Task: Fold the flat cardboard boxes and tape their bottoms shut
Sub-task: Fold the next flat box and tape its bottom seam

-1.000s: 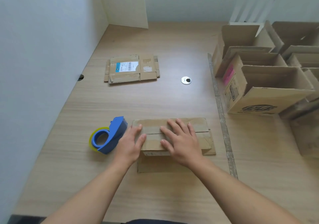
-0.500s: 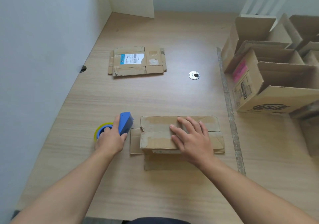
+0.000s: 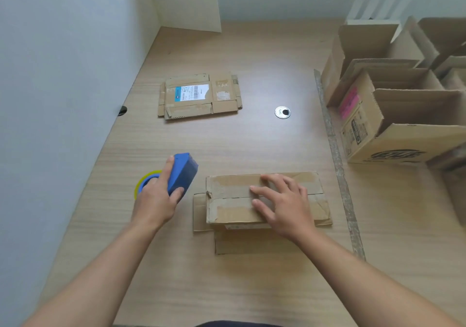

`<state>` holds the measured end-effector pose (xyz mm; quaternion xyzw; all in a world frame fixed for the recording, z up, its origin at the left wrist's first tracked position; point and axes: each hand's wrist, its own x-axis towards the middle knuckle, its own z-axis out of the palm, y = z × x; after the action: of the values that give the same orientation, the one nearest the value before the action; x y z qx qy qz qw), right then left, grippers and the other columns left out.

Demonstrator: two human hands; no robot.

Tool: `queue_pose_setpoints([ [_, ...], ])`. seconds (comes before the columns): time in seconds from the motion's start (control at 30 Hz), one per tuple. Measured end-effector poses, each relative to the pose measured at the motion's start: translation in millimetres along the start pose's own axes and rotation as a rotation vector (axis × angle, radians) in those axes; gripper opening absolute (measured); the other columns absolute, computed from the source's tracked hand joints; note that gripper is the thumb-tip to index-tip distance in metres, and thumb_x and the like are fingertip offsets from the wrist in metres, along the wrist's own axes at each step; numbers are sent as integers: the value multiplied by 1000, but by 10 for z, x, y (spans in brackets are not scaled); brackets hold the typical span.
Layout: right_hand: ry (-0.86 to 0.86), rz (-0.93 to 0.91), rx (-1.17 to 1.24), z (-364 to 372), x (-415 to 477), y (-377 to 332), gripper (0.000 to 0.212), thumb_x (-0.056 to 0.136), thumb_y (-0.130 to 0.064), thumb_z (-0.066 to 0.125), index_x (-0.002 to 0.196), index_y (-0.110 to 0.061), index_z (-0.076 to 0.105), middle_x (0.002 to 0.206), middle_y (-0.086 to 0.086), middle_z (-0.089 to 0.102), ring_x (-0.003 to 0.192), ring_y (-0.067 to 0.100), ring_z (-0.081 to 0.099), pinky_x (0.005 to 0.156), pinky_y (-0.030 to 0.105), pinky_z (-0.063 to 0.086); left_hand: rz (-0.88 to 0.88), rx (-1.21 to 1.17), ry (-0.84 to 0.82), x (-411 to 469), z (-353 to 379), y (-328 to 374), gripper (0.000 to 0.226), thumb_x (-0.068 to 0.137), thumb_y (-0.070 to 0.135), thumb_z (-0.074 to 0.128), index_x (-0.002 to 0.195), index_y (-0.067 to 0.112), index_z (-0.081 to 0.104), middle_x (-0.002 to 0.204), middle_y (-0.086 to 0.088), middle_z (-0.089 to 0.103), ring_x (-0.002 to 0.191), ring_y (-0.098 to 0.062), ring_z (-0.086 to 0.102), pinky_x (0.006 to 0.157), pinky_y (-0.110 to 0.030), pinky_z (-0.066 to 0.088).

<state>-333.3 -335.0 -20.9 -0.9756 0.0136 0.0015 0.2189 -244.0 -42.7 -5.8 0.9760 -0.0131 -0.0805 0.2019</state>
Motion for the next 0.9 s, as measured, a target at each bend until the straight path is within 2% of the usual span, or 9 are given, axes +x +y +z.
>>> queue_pose_setpoints([
  [0.1, -29, 46, 196, -79, 56, 23, 29, 97, -53, 47, 123, -49, 60, 141, -26, 45, 135, 7, 27, 98, 31, 16, 283, 0, 84, -163, -200, 243, 84, 91, 34, 64, 152, 51, 8, 98, 6, 52, 85, -18, 49, 61, -33, 43],
  [0.2, -79, 50, 378, -196, 47, 67, 46, 99, -40, 54, 142, -50, 40, 144, -22, 45, 136, 9, 30, 106, 36, 18, 586, 132, 10, -324, -222, 555, 90, 87, 27, 72, 150, 49, 12, 94, 3, 55, 74, -23, 54, 51, -32, 45],
  [0.27, -122, 22, 431, -276, 20, 84, 57, 99, -34, 56, 144, -54, 27, 145, -19, 44, 138, 10, 31, 110, 40, 19, 719, 202, -63, -371, -169, 700, 92, 86, 25, 73, 149, 47, 11, 92, 0, 55, 70, -26, 53, 54, -37, 50],
  [0.33, -134, -14, 473, -322, -5, 91, 57, 100, -29, 56, 140, -56, 25, 146, -19, 44, 139, 9, 32, 113, 41, 20, 756, 244, -115, -344, -146, 770, 89, 89, 29, 69, 148, 51, 5, 98, 0, 57, 75, -26, 55, 61, -41, 53],
  [0.43, -97, -21, 565, -347, -10, 118, 49, 100, -23, 57, 135, -52, 38, 145, -20, 43, 139, 8, 36, 114, 43, 23, 794, 249, -171, -306, -150, 816, 90, 88, 29, 69, 147, 53, 6, 96, 3, 54, 76, -23, 55, 63, -39, 52],
  [0.57, -17, -5, 555, -270, -10, 114, 24, 98, -22, 60, 119, -27, 70, 141, -10, 53, 133, 12, 44, 112, 43, 28, 827, 259, -232, -320, -132, 929, 85, 89, 33, 67, 149, 54, 9, 90, 5, 50, 76, -19, 51, 64, -35, 49],
  [0.67, 68, 51, 598, -215, -28, 128, 13, 96, -16, 62, 99, -14, 74, 132, -5, 59, 123, 16, 53, 105, 44, 39, 807, 261, -243, -339, -107, 971, 85, 91, 39, 61, 148, 59, 0, 92, 8, 50, 80, -16, 50, 67, -28, 44],
  [0.77, 150, 101, 650, -191, -52, 178, 12, 95, -13, 63, 93, -10, 74, 127, -4, 57, 114, 9, 55, 98, 29, 45, 748, 233, -243, -363, -45, 1002, 86, 93, 49, 54, 139, 67, -16, 97, 11, 49, 84, -12, 50, 72, -29, 47],
  [0.9, 199, 164, 738, -219, -85, 209, 14, 95, -14, 64, 82, -13, 70, 119, -9, 52, 105, -11, 51, 88, 6, 37, 744, 255, -250, -349, 12, 1024, 84, 94, 54, 49, 130, 71, -24, 98, 12, 47, 85, -11, 49, 76, -31, 49],
])
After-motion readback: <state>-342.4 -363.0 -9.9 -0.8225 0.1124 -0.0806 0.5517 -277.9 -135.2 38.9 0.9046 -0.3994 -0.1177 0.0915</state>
